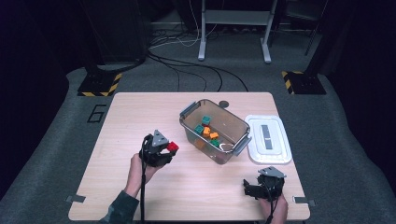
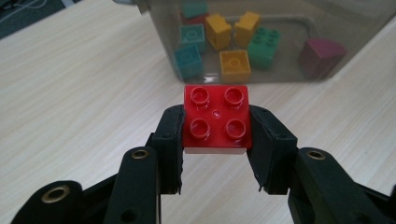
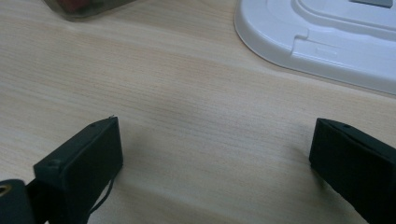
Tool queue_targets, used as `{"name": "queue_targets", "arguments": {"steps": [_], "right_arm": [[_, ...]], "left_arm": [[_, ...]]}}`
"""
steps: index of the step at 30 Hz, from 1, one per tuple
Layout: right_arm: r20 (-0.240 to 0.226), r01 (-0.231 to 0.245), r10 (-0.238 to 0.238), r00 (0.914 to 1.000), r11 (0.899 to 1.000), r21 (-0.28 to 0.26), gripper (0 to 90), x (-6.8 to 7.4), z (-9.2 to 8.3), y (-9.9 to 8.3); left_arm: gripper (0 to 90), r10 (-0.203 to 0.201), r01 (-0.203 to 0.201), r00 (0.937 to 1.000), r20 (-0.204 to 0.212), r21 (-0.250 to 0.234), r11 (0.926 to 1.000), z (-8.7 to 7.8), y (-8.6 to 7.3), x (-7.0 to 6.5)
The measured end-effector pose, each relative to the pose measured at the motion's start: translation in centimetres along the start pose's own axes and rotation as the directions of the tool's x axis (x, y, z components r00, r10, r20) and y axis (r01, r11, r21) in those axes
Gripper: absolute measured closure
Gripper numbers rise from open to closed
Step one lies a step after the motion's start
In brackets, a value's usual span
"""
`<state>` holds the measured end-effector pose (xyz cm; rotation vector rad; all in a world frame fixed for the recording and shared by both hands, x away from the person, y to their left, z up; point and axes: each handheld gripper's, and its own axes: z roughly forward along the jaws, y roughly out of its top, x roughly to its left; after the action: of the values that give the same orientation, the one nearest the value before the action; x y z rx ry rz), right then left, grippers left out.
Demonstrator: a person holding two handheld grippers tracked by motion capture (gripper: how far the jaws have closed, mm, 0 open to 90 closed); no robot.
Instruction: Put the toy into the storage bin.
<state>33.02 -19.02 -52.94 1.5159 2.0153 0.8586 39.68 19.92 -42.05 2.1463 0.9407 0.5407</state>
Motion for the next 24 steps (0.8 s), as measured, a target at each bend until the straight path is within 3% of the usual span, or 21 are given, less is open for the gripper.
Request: {"name": "queue_targets", "arguments": {"steps": [24], "right_arm": [[0.0,0.0,0.0,1.0,1.0,0.0,1.6,0.0,0.0,0.0]], "left_arm": [[58.4,0.063,-0.065,0.9968,-0.05,-0.045,0.9969,-2.0,6.7,2.4]]}}
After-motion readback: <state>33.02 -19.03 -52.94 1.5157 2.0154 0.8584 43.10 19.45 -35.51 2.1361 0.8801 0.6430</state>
